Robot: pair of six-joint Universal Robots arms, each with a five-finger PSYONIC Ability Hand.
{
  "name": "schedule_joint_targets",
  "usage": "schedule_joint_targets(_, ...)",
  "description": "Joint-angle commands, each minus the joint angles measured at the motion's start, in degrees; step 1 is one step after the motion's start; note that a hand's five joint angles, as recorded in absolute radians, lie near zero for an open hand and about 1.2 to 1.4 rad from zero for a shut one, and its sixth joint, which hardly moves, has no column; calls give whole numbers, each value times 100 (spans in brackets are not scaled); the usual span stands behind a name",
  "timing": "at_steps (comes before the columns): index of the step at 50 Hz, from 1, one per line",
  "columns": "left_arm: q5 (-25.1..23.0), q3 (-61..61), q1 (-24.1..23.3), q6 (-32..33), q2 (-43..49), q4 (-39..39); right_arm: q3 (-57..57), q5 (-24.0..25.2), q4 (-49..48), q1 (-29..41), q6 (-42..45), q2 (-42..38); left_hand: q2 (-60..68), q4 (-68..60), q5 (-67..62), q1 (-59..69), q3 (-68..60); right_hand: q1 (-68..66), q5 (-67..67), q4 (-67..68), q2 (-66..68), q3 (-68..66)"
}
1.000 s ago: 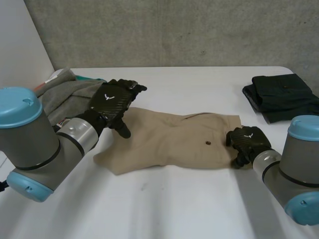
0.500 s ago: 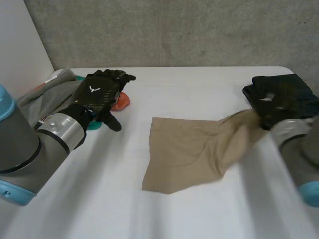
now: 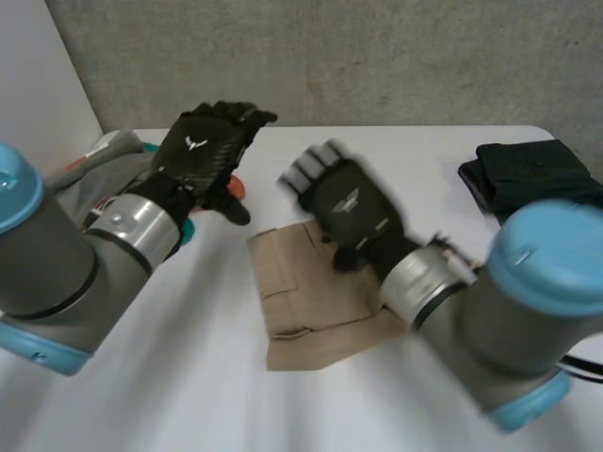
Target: Fold the laundry.
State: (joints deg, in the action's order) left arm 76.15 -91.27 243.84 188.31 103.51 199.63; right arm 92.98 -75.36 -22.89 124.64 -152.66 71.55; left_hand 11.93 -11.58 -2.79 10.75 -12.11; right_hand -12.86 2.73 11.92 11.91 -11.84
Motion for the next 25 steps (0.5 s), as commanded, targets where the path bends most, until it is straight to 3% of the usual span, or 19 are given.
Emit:
schedule_joint_targets(1,462,768,-653,48,511,-230,-551,214,1046,-1204,-2550,-95,-193,158,279,-75,211,286,-273,-192,-191,184)
schedule_joint_targets(9,962,1796,-1180,198,1864,-1398,-1632,259,2648,-1346,-2241,-1317,-193,158,279,-75,211,286,-273,-192,-191,184)
schedule_joint_targets(14,1621,2332,-1190,207,2725,-2452,-2142,373,3123,-1320,-2136,-2047,-193,158,279,-75,211,286,-273,-192,-191,184)
schedule_joint_targets(18,1842,2482,-1041,198,2999,-3007,-2494,286,3535,-1337,-1733,-2478,-193,158,279,-75,211,286,-273,-192,-191,184)
schedule_joint_targets(25,1422,2299,-856,171,2623,-3474,-2277,-347,3547,-1329,-513,-1876,-193,158,279,-75,211,17,-3,78,79,-85)
